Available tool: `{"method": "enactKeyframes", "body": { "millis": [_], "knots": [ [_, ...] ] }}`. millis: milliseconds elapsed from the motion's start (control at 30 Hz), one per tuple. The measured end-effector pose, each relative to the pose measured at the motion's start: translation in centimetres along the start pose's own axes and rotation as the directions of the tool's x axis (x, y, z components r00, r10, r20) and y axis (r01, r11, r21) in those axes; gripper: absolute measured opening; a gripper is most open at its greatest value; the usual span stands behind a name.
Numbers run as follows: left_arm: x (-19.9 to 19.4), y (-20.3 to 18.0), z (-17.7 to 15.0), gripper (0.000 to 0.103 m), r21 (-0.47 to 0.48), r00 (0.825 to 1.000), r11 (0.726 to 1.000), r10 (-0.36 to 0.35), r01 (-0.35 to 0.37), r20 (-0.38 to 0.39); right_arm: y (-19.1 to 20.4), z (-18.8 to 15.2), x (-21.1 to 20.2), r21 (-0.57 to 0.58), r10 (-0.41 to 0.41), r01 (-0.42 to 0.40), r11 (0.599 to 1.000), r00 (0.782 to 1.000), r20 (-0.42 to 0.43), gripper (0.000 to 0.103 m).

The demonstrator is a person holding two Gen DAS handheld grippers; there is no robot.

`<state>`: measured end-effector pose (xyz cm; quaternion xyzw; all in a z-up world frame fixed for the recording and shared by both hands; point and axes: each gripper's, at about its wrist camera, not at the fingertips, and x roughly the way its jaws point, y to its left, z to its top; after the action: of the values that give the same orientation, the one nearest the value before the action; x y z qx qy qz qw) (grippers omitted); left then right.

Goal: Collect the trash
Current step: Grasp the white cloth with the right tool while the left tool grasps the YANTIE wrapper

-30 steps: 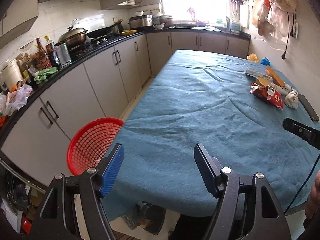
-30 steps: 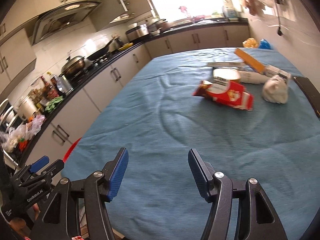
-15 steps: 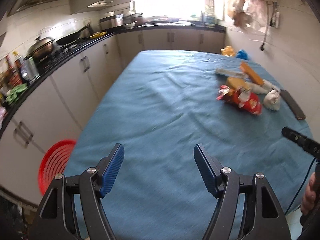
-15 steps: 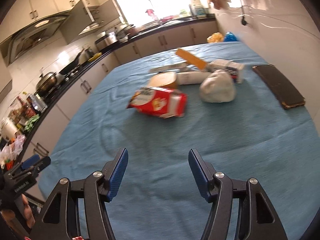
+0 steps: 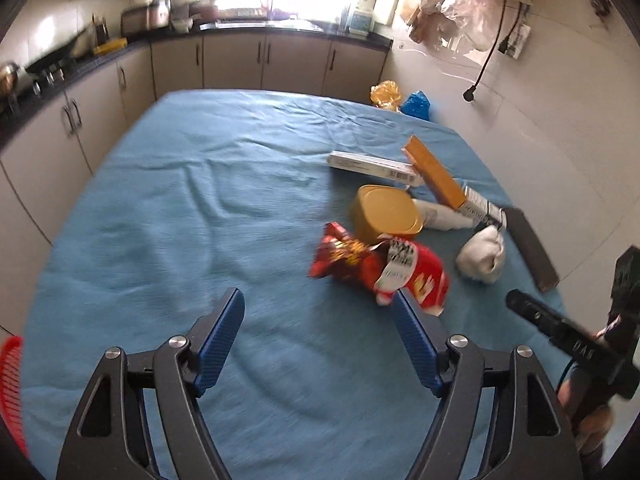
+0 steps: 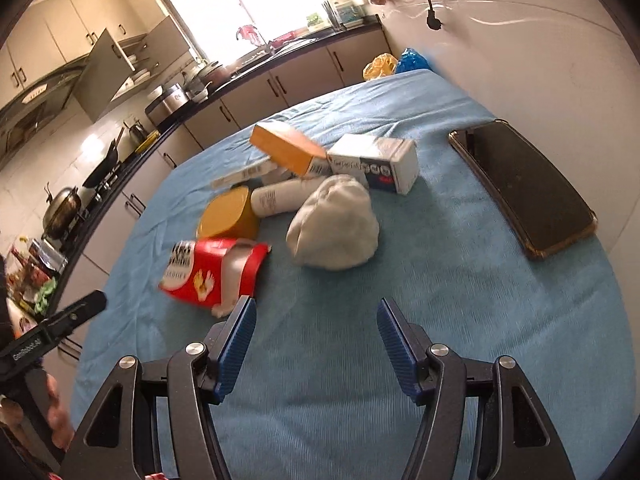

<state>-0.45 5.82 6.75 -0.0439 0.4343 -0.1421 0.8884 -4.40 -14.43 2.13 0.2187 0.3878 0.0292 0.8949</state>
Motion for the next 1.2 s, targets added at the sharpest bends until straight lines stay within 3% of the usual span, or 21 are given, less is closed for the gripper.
{"method": "enactKeyframes", "body": {
  "millis": [200, 367, 467, 500, 533, 567, 667, 700, 733, 867, 1200],
  "knots": [
    [3.1, -2.4, 2.2, 0.075, 0.026, 0.999, 0.999, -0.045, 0.045, 0.006, 0.6, 1.9, 1.6, -0.015, 0.0, 0.0, 1.0, 1.0, 0.017, 0.068],
    [5.4, -3.8, 2.6, 0.074, 0.049, 0.994, 0.994, -0.097, 0.099, -0.054, 0.4, 3.4, 3.3, -0.001, -0.01, 0.01, 1.0, 1.0, 0.018, 0.068],
    [6.1, -4.6, 2.0, 0.063, 0.072, 0.992, 0.992, -0.101, 0.106, -0.071, 0.1, 3.8, 4.0, 0.017, -0.018, 0.018, 1.0, 1.0, 0.015, 0.067],
    [6.1, -4.8, 1.9, 0.054, 0.082, 0.993, 0.992, -0.094, 0.1, -0.068, 0.0, 3.9, 4.2, 0.019, -0.021, 0.02, 1.0, 1.0, 0.015, 0.066],
    [6.1, -5.2, 1.7, 0.042, 0.101, 0.994, 0.991, -0.085, 0.092, -0.07, 0.0, 4.0, 4.4, 0.018, -0.023, 0.023, 1.0, 1.0, 0.015, 0.06],
    [6.0, -5.3, 1.6, 0.039, 0.11, 0.995, 0.99, -0.079, 0.086, -0.067, 0.0, 4.1, 4.6, 0.014, -0.025, 0.025, 1.0, 1.0, 0.011, 0.051],
    [5.2, -5.6, 1.5, 0.016, 0.125, 0.996, 0.988, -0.079, 0.085, -0.05, 0.0, 4.0, 5.0, 0.011, -0.028, 0.028, 1.0, 1.0, -0.011, 0.035],
    [5.1, -5.6, 1.5, 0.009, 0.122, 0.993, 0.987, -0.098, 0.105, -0.06, 0.0, 3.9, 5.0, 0.008, -0.034, 0.034, 0.999, 0.999, -0.011, 0.034],
    [4.8, -5.6, 1.4, 0.008, 0.108, 0.989, 0.985, -0.128, 0.135, -0.071, 0.1, 3.9, 5.0, 0.006, -0.035, 0.035, 0.999, 0.999, -0.01, 0.031],
    [3.3, -5.9, 0.6, 0.006, 0.128, 0.991, 0.983, -0.129, 0.133, -0.044, 0.3, 3.5, 4.3, 0.01, -0.025, 0.025, 1.0, 1.0, -0.007, 0.024],
    [-1.8, -4.8, -1.4, 0.001, 0.107, 0.986, 0.981, -0.164, 0.16, 0.025, 1.6, 0.9, 0.9, -0.035, -0.017, 0.017, 0.999, 1.0, 0.022, 0.023]
  ]
}}
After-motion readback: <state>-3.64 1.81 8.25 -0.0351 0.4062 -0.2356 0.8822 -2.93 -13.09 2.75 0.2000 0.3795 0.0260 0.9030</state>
